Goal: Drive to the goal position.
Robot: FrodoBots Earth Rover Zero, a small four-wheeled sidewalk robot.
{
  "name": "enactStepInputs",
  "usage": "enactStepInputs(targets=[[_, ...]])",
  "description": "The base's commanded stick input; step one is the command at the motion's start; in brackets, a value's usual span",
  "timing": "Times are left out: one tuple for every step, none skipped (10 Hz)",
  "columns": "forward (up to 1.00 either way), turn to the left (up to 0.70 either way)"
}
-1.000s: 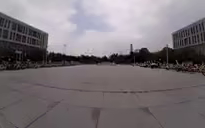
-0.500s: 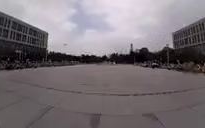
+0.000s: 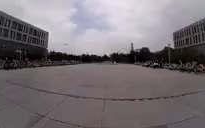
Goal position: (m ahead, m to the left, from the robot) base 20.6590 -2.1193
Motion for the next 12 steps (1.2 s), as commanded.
enactStepInputs(targets=[[0.70, -0.12], [0.70, -0.13], [0.70, -0.13], [0.70, -0.14], [0.70, -0.14], [0.70, -0.14], [0.70, -0.14], [0.70, -0.14], [0.70, -0.14], [0.70, -0.14], [0.70, -0.14], [0.70, -0.14]])
